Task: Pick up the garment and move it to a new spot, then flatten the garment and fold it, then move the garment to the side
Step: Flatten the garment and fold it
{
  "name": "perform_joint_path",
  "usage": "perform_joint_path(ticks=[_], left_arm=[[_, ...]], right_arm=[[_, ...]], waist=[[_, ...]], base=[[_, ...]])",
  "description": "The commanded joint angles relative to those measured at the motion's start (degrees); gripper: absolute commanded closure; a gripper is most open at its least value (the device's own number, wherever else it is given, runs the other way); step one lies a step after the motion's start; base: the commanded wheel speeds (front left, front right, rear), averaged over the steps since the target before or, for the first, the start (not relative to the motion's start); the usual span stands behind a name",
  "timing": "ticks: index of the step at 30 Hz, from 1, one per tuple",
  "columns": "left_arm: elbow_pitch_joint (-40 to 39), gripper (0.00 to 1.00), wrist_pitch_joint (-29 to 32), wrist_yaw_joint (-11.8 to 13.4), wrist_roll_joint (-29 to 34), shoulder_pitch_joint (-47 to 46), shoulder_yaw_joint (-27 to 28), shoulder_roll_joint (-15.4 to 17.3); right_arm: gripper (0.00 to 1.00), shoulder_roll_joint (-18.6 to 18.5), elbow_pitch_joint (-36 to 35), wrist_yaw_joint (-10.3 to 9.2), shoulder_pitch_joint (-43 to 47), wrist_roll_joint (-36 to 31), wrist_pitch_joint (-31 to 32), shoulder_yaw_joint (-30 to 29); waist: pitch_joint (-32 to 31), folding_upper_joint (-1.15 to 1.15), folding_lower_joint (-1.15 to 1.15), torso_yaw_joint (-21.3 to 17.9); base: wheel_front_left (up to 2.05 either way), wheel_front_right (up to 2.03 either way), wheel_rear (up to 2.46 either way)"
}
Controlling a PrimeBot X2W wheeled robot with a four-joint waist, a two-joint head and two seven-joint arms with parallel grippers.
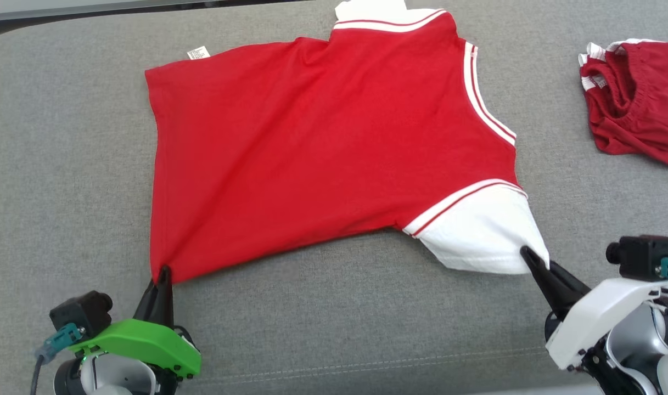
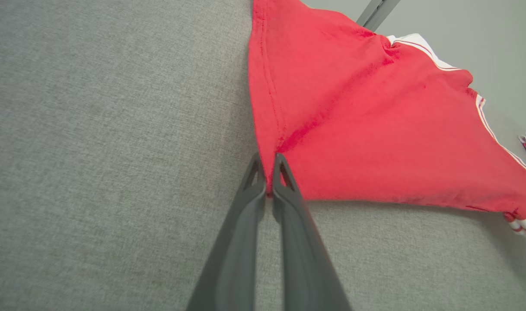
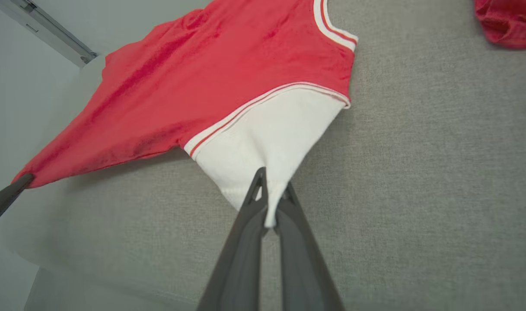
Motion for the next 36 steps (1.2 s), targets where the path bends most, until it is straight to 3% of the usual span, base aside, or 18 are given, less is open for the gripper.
perform_joint_path(ticks=[1,7,20,27,36], left_arm=[[0.4,1.00,-0.4,-0.3,0.5,0.8,-0.2,0.1],[2.0,1.00,-2.0,-0.6,-0.1,2.4,-0.5,-0.9],[-4.9,1.00,1.4,1.9,-1.3,9.8,0.8,3.7],[-6.8,1.00,4.4,3.0,-1.4,10.9,-0.5,4.6],[-5.1,1.00,8.0,2.5,-0.9,8.4,-3.0,4.9]], right_arm=[[1.00,0.0,-0.6,0.00,1.3,-0.2,0.3,-0.5],[1.00,0.7,-5.2,0.00,8.2,1.3,3.3,-1.6],[1.00,1.1,-14.7,0.00,17.3,2.6,11.9,-4.8],[1.00,1.4,-12.0,0.00,15.1,2.7,12.5,-5.0],[1.00,0.3,-6.4,0.00,12.1,2.3,11.5,-3.6]], waist=[[-0.3,0.00,0.01,0.4],[-1.1,0.00,0.01,0.4],[-2.6,0.00,0.01,-2.2],[-3.5,0.00,0.01,-2.2],[-4.5,0.00,0.01,-0.7]], base=[[0.00,0.00,0.00],[0.00,0.00,0.00],[0.00,0.00,0.00],[0.00,0.00,0.00],[0.00,0.00,0.00]])
